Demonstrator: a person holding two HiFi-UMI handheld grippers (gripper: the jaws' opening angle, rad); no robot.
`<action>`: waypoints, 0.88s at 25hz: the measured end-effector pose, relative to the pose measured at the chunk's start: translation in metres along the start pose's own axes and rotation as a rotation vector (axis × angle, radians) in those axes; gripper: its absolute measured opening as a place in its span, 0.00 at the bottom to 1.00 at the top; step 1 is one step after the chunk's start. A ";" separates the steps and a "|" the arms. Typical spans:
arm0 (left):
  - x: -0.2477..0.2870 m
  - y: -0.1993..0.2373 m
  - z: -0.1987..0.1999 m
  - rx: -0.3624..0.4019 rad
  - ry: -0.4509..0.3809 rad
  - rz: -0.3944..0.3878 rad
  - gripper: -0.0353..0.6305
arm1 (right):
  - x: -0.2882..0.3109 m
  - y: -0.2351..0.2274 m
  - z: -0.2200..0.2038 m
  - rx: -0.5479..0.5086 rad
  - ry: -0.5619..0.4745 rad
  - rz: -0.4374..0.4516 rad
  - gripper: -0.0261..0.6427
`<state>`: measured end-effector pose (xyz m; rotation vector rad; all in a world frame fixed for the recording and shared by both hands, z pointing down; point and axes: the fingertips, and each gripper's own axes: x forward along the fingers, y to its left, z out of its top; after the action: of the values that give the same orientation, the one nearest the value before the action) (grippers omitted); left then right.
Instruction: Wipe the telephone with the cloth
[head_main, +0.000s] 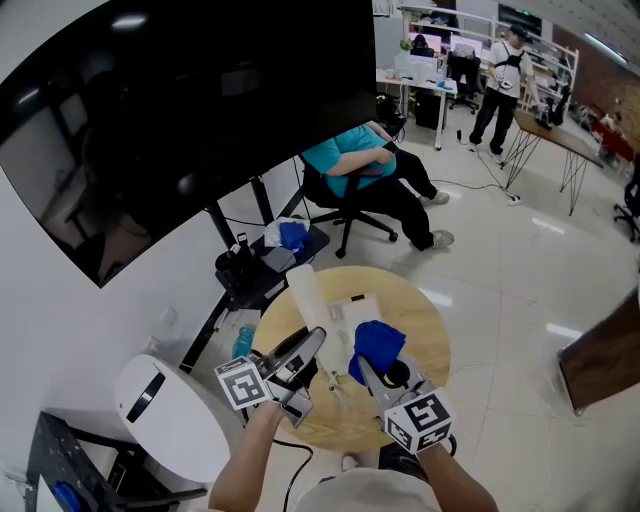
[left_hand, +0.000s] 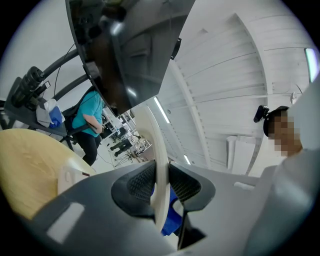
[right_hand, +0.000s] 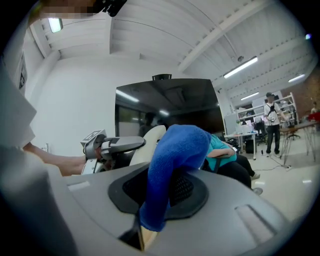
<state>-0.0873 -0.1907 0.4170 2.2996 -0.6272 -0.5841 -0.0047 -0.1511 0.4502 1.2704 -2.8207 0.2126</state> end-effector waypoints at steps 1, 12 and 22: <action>0.002 -0.001 -0.003 0.002 0.007 -0.003 0.18 | 0.001 -0.001 0.000 0.011 -0.004 0.002 0.13; 0.007 -0.005 -0.028 0.006 0.077 -0.031 0.18 | 0.019 -0.006 0.016 0.068 -0.041 0.017 0.13; 0.007 -0.009 -0.044 0.009 0.118 -0.040 0.18 | 0.031 -0.014 0.035 0.068 -0.076 0.024 0.13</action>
<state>-0.0549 -0.1676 0.4387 2.3406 -0.5294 -0.4605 -0.0147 -0.1883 0.4201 1.2847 -2.9177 0.2698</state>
